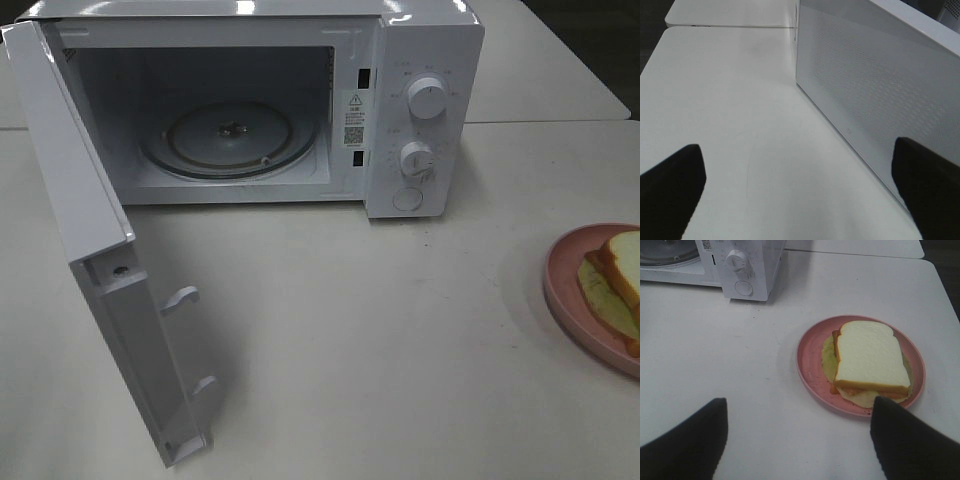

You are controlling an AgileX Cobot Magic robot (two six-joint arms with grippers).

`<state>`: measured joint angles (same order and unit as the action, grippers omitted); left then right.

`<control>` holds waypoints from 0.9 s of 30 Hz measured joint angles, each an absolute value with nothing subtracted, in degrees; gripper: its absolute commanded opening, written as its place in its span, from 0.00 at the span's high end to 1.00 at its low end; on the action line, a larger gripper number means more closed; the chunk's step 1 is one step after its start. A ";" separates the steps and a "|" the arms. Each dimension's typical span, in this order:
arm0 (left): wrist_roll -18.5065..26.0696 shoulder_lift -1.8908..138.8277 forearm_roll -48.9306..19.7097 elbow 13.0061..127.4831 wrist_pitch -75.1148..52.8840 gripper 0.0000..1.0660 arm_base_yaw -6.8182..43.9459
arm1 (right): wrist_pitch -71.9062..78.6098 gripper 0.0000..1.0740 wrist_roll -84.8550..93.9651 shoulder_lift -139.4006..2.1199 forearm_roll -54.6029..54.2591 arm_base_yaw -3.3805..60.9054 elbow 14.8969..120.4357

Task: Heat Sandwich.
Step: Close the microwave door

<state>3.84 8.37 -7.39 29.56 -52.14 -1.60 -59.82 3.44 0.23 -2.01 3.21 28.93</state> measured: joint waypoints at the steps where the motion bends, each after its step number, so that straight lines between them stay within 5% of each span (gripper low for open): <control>1: 3.84 11.52 -7.33 29.56 -49.90 0.20 -1.60 | -59.82 0.29 3.44 0.23 -2.01 3.21 28.93; 3: 3.84 13.01 -7.33 29.56 -48.99 0.23 -1.60 | -59.82 0.29 3.44 0.23 -2.01 3.21 28.93; 6: 3.84 19.77 -7.39 29.56 -44.12 0.46 -1.60 | -59.82 0.29 3.38 0.23 -2.01 3.21 28.93; 9: 3.84 23.09 -7.39 29.56 -42.00 0.58 -1.60 | -59.82 0.29 3.38 0.23 -2.01 3.21 28.93; 11: 3.84 27.96 -7.39 29.56 -38.85 0.80 -1.60 | -59.82 0.29 3.38 0.23 -2.01 3.21 28.93; 12: 3.84 27.96 -7.39 29.56 -38.85 0.80 -1.60 | -59.82 0.29 3.38 0.23 -2.01 3.21 28.93; 14: 3.84 31.40 -7.33 29.51 -36.27 0.97 -1.60 | -59.82 0.29 3.38 0.23 -2.01 3.21 28.93; 27: 7.10 51.34 -7.10 20.28 0.00 1.00 -1.60 | -59.82 0.29 3.38 0.23 -2.01 3.21 28.93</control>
